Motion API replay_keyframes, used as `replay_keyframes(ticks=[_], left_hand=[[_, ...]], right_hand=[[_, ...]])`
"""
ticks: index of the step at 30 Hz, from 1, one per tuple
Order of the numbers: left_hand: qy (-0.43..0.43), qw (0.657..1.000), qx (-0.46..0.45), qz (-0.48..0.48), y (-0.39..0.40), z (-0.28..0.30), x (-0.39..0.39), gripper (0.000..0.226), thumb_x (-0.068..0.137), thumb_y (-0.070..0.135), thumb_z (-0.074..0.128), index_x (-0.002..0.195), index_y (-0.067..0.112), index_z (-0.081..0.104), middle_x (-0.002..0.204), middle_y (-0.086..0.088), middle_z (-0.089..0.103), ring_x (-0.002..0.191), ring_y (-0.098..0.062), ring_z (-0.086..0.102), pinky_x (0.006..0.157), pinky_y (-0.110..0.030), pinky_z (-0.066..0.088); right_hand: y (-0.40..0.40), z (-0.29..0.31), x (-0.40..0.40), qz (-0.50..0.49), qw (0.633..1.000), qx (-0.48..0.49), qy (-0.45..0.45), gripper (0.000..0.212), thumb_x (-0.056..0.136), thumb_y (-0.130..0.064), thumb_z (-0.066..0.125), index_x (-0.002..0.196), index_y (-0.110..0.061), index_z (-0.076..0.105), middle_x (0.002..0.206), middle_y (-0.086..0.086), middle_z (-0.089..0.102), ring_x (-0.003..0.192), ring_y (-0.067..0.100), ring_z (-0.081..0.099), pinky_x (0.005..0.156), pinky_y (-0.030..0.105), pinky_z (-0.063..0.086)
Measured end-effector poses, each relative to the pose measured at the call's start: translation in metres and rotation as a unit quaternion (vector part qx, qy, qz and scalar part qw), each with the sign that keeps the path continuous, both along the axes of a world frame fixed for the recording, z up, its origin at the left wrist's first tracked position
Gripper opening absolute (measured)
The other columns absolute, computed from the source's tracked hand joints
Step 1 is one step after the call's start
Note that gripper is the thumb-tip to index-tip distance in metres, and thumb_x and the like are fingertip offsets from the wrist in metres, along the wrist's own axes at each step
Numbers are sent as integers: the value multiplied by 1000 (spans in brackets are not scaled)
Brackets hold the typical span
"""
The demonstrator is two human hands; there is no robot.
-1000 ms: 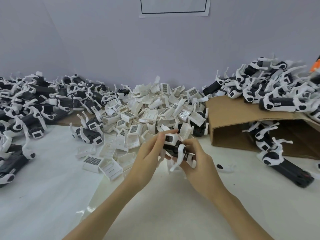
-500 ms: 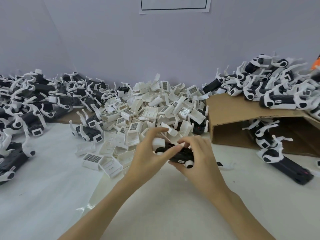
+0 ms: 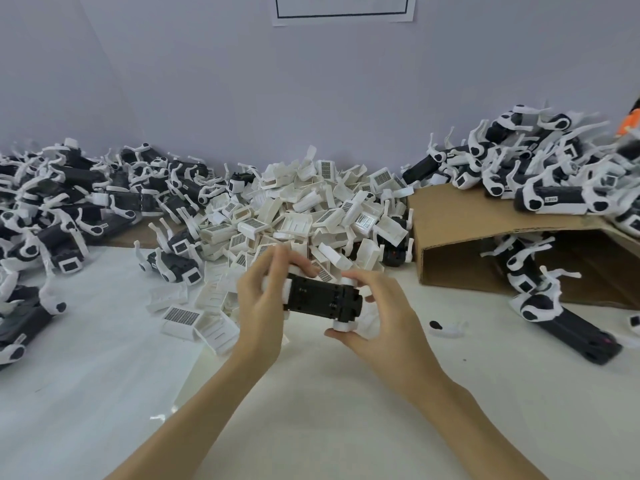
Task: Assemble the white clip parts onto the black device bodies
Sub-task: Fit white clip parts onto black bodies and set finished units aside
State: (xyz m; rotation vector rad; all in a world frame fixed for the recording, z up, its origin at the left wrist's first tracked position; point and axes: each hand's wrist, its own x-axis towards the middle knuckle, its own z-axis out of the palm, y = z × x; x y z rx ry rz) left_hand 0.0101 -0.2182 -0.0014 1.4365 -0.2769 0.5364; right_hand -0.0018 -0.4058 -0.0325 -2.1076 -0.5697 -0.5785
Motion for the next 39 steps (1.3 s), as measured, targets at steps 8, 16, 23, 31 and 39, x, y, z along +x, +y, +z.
replay_keyframes(ticks=[8, 16, 23, 31, 39], left_hand=[[117, 978, -174, 2, 17, 14, 7, 79, 106, 65, 40, 61, 5, 64, 74, -23, 60, 68, -32, 61, 82, -43, 50], [105, 987, 116, 43, 13, -2, 17, 40, 92, 66, 67, 100, 27, 72, 94, 7, 78, 87, -6, 74, 72, -16, 55], [213, 969, -70, 98, 21, -5, 26, 51, 93, 56, 75, 95, 5, 67, 69, 1, 73, 68, -18, 73, 66, -34, 62], [235, 963, -70, 111, 23, -5, 27, 41, 94, 53, 75, 81, 15, 66, 73, -3, 72, 69, -20, 69, 68, -29, 57], [236, 966, -33, 97, 18, -5, 22, 40, 95, 56, 72, 77, 22, 65, 76, -5, 73, 75, -23, 70, 92, -46, 56]], right_hand=[[22, 4, -10, 29, 999, -4, -21, 74, 82, -57, 82, 144, -29, 53, 129, -22, 53, 121, 1, 50, 98, 12, 40], [1, 13, 2, 11, 963, 199, 184, 60, 79, -66, 73, 129, -34, 68, 112, -13, 76, 107, 10, 71, 97, 40, 57], [-17, -4, 16, -128, 966, -113, 194, 67, 93, -59, 67, 149, -28, 49, 130, -9, 56, 126, 19, 45, 106, 32, 41], [-17, 1, 13, -109, 982, 35, 151, 38, 85, -28, 85, 117, -33, 65, 103, -19, 69, 95, 5, 62, 80, 15, 47], [-13, 12, 10, -50, 925, 278, 255, 30, 89, -27, 81, 118, -26, 72, 85, -7, 75, 74, 7, 67, 74, 25, 57]])
